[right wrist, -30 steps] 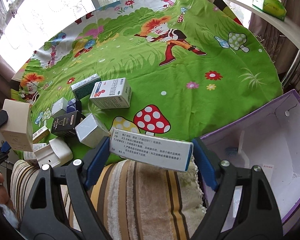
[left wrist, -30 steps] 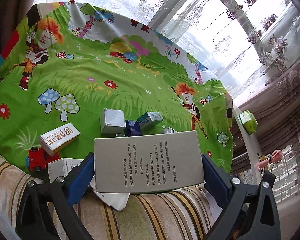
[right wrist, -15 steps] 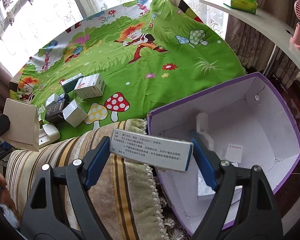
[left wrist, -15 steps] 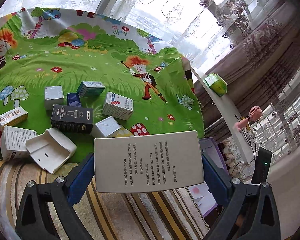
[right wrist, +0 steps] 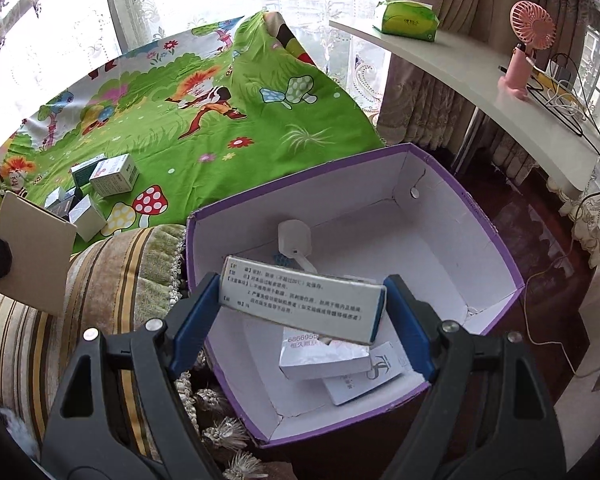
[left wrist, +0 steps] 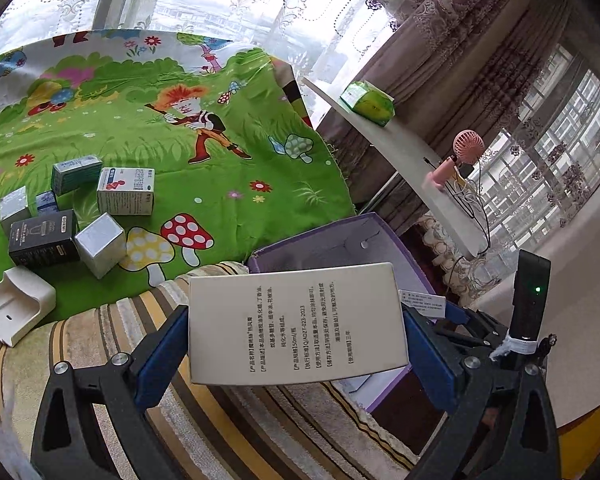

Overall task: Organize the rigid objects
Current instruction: 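Carry beige box and medicine box into storage box, open both tools, then move both tools back toward the remaining box pile on the bed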

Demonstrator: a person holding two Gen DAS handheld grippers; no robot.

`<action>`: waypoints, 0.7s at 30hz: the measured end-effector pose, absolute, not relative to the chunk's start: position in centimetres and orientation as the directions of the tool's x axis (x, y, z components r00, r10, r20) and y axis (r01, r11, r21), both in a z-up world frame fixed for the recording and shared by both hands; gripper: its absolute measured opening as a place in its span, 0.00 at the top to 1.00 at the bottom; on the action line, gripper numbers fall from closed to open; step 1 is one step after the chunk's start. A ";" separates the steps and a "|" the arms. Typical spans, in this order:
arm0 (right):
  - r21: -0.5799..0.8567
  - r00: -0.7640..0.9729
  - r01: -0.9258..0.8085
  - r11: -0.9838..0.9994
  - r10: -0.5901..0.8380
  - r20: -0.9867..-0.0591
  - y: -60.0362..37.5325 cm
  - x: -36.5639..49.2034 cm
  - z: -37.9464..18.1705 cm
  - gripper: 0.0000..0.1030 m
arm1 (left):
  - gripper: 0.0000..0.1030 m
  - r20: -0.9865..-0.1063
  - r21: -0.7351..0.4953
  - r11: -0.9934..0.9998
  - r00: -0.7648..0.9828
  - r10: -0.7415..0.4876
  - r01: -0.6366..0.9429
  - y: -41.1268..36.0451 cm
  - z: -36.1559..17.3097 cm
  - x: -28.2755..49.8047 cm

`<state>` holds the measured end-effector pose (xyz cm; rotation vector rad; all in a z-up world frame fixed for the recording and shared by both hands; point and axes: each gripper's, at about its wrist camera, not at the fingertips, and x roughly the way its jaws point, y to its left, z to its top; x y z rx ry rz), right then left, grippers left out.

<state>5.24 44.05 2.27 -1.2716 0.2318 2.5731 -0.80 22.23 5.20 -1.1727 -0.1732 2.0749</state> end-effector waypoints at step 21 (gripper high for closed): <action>-0.031 -0.583 -0.338 -0.941 0.235 -0.778 44.5 5.8 3.2 0.06 | 0.00 -0.739 -0.304 -0.728 -0.330 0.587 -0.614 23.3 4.8 0.1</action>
